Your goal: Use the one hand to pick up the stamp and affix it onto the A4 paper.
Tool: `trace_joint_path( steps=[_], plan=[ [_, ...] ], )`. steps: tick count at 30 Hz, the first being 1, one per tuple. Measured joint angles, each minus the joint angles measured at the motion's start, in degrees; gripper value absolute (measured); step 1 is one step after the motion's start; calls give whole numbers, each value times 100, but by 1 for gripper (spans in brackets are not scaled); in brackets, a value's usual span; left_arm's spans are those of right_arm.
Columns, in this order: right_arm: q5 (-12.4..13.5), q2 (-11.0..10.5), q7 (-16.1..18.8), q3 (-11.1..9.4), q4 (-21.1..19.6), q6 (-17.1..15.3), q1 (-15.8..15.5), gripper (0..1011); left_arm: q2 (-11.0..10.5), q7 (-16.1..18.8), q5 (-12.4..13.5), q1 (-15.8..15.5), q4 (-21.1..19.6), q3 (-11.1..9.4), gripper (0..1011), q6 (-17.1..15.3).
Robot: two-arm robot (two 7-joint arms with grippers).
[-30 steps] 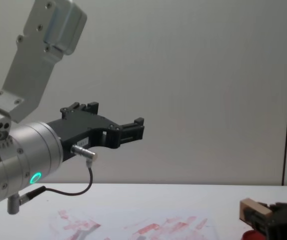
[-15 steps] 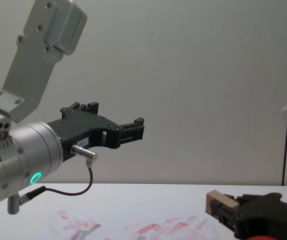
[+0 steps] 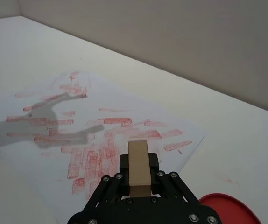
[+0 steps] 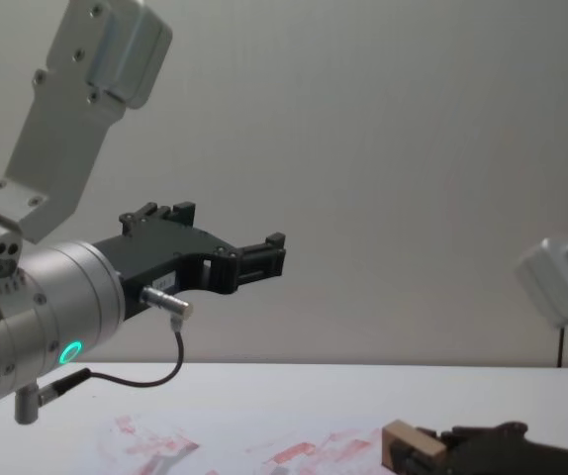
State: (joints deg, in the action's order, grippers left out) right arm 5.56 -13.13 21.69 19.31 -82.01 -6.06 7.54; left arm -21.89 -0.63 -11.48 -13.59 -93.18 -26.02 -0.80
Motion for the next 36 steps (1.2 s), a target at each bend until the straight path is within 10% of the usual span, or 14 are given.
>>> trace_joint_path(
  steps=[36],
  plan=[
    [-137,29,164,19,268,-303,157,217,0,0,0,0,0,0,1002,0]
  ],
)
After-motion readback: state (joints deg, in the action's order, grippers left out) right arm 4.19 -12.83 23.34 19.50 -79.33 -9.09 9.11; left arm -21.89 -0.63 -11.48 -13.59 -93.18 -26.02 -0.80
